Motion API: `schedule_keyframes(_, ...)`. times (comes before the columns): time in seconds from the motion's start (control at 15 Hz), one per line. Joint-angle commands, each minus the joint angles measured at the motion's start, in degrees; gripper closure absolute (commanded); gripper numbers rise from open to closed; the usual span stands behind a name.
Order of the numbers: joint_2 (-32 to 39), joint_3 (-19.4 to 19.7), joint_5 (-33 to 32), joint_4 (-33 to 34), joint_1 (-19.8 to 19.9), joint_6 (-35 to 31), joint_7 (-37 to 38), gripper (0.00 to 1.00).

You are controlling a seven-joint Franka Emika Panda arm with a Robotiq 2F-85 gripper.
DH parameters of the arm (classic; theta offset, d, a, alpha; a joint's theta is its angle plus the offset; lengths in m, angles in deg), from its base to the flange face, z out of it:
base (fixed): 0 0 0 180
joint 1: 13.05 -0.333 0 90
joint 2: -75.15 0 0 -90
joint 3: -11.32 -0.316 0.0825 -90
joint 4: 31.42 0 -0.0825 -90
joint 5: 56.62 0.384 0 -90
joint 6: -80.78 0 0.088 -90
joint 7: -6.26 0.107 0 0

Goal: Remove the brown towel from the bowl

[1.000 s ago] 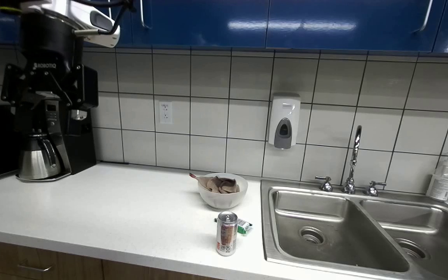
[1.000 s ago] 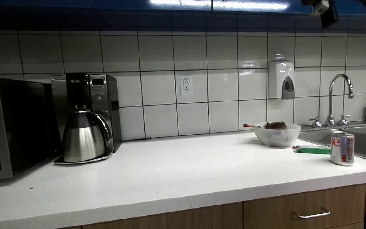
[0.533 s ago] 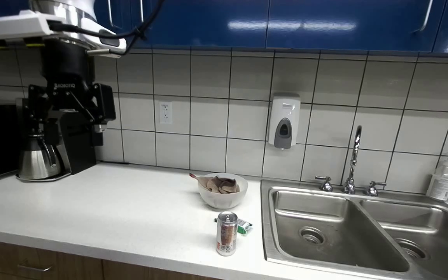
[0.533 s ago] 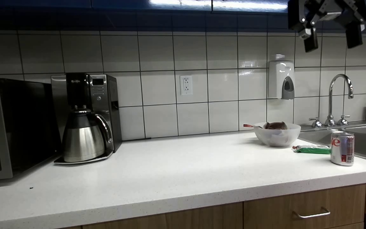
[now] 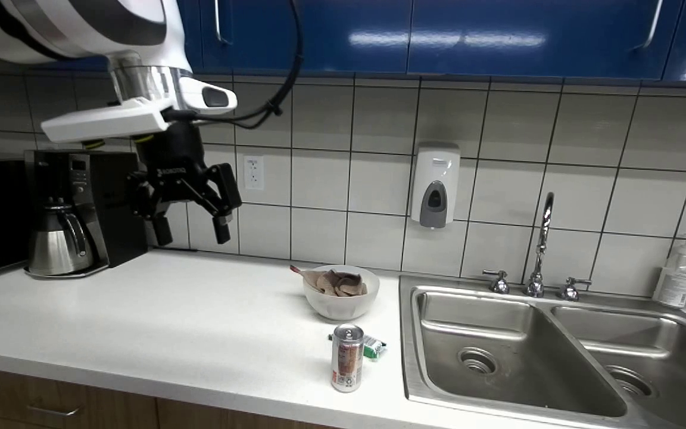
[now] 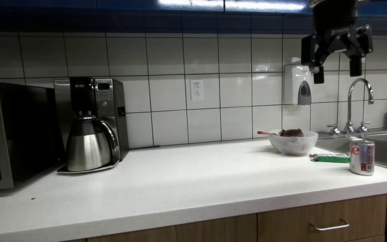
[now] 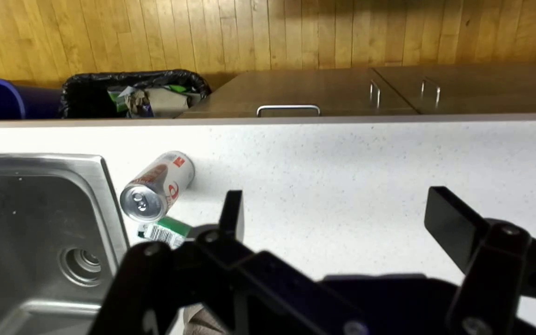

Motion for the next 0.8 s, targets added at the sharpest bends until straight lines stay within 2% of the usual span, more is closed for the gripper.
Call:
schedule_keyframes(0.0,4.3,1.9,-2.5,-0.7,3.4,-10.0,-1.6,0.0)
schedule_keyframes(0.4,12.7,3.6,-3.0,0.2,6.8,-24.6,-1.3,0.0)
schedule_keyframes(0.73,20.6,4.3,-2.4,2.5,8.5,-33.5,-1.6,0.0)
